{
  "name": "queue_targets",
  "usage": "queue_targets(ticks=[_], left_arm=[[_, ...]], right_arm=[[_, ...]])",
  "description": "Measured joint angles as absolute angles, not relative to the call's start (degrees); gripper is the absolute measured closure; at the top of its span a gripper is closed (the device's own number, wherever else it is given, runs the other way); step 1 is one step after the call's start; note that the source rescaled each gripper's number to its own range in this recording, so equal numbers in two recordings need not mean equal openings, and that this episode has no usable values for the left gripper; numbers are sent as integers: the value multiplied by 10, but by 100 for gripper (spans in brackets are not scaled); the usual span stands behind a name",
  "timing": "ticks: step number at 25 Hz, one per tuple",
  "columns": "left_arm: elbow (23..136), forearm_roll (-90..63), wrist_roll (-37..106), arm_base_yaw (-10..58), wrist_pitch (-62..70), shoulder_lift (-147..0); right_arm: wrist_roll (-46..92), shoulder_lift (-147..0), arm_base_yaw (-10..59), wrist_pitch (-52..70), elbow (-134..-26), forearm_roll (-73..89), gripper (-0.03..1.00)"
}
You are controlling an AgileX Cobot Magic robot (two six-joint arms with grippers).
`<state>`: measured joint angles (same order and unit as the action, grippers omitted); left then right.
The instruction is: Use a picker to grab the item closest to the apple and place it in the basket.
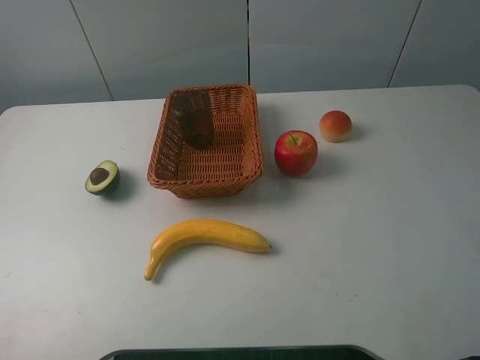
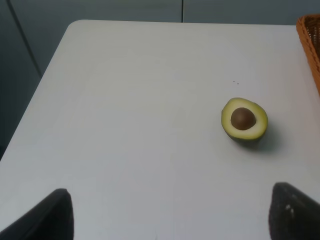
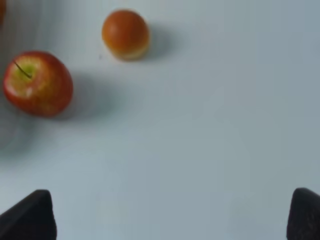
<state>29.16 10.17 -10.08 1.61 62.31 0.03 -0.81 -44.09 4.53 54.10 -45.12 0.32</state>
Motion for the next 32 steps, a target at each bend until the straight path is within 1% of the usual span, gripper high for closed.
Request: queue_targets(ticks=[6,12,23,26,32], left_arm=[[292,102,-101,16,623,0],[292,102,-101,16,623,0],[292,102,-101,16,623,0],[292,102,-101,16,623,0],[292,102,-101,16,623,0]], right_arm=[[-9,-305,45,568,-416,3,-3],[-8,-187,45,598,-355,4,-3],[6,-28,45,630,-297,7,-3],[7,-2,45,629,-293,7,-3],[8,0,45,629,-293,7,-3]])
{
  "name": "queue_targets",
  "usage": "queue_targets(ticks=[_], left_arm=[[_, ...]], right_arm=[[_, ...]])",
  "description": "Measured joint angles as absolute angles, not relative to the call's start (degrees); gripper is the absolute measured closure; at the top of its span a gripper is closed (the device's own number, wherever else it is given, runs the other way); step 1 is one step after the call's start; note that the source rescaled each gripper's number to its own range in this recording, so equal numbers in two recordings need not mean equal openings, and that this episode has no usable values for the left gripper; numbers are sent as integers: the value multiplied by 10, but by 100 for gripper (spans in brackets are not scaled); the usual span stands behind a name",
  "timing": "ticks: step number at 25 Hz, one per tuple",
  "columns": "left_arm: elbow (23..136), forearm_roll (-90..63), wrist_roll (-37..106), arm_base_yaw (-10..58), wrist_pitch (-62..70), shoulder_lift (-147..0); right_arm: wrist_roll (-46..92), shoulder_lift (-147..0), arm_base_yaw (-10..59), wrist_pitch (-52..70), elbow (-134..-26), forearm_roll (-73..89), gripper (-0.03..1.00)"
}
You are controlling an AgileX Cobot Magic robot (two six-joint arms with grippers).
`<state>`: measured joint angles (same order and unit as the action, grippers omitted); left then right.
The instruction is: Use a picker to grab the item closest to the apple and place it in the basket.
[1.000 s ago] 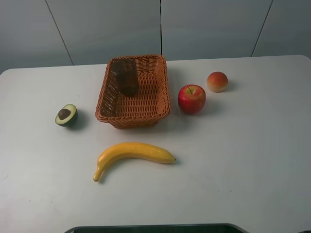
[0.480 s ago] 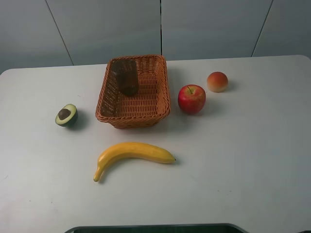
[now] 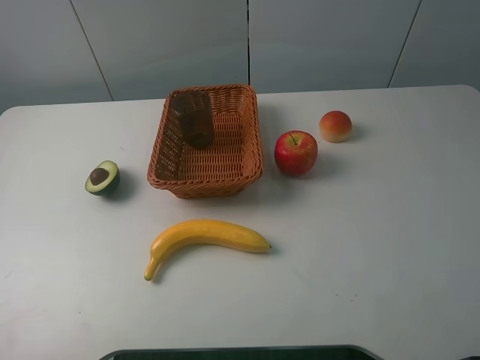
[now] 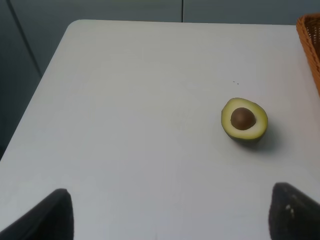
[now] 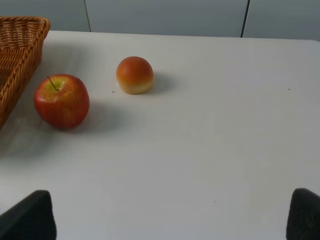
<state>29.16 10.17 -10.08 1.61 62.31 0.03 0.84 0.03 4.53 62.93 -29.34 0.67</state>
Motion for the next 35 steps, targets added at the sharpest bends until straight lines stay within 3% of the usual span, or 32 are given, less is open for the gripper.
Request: queue_targets(ticks=[35], left_arm=[[292,102,-99,16,623,0]], right_arm=[[8,0,45,628,-293,37,-3]])
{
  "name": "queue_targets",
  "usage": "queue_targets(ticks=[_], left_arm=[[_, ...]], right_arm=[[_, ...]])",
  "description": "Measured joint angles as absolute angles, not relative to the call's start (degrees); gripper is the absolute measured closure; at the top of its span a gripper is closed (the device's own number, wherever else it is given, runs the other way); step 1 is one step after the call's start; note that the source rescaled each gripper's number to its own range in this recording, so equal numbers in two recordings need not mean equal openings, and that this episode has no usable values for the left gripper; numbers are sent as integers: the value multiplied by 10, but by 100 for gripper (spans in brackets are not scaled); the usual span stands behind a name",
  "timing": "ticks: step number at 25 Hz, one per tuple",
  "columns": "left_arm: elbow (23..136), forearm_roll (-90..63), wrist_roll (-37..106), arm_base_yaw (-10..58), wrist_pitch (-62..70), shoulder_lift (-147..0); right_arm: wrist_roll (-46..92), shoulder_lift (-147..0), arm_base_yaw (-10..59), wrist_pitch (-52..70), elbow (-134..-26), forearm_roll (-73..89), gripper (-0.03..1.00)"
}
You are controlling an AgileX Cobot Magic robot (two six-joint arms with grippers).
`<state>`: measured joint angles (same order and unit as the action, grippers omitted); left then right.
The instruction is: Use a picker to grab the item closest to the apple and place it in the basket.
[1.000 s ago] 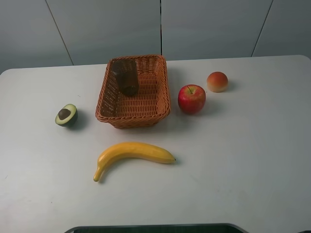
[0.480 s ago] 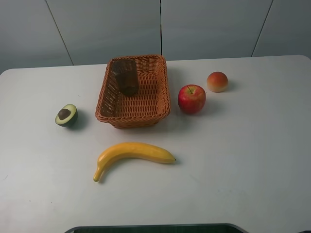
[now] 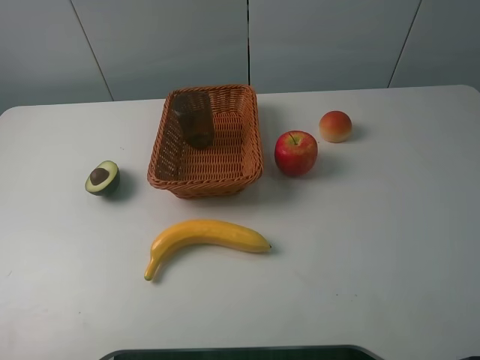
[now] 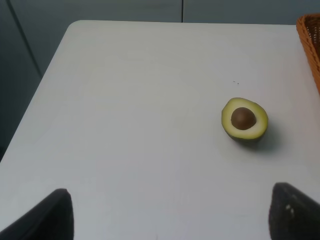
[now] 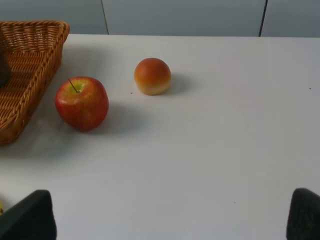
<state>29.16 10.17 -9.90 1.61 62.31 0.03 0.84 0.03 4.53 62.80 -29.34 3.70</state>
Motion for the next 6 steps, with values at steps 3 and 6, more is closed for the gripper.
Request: queue_targets(ticks=[3,6], left_arm=[[292,102,-99,16,623,0],[292,102,-99,16,623,0]], right_arm=[[8,0,45,628,-293,37,-3],[8,0,45,628,-293,37,-3]])
